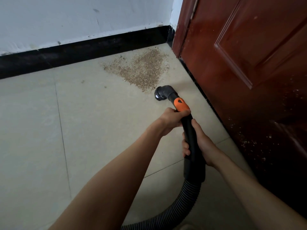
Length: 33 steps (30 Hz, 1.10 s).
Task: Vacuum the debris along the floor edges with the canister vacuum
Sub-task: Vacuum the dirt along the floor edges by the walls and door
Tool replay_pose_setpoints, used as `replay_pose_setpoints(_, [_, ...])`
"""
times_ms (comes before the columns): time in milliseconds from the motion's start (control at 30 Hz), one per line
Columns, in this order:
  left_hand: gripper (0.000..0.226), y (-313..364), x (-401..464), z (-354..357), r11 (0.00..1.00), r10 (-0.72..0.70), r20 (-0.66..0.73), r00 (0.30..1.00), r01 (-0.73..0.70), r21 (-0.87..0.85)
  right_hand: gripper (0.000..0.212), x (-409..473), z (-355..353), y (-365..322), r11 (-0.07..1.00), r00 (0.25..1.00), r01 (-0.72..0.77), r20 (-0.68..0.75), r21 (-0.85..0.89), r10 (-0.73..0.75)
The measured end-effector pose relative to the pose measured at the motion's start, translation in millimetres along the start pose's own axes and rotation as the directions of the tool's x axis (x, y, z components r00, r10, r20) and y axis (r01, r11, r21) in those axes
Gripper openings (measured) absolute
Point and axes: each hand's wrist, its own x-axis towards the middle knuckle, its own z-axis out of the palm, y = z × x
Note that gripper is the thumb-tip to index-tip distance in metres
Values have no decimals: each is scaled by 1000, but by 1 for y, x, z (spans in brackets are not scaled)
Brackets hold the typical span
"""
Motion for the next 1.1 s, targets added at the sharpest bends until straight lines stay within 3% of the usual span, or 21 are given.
replay_pose_setpoints(267, [39,2,-13,-25,1000,9,-71,997,-11,-27,60,6,24,2,999,999,11,32,-52,-10])
replay_pose_setpoints(633, [15,-11,-32,-43,991,10,-19,1000,-12,-134,59,-2,38,10,984,1000,-1,11,-177,3])
replay_pose_setpoints(833, [15,-5,-41,-30,993,-28,24,999,30,-118,60,-16,37,11,979,996,16,-84,-202,-34])
replay_pose_setpoints(1000, [15,-3,-51,-37,980,-64,6,998,64,-187,59,-25,44,5,974,999,8,-38,-225,-17])
replay_pose_setpoints(1100, [24,0,-55,-53,966,-79,-38,996,67,-249,56,-24,63,0,937,997,52,-38,-345,-69])
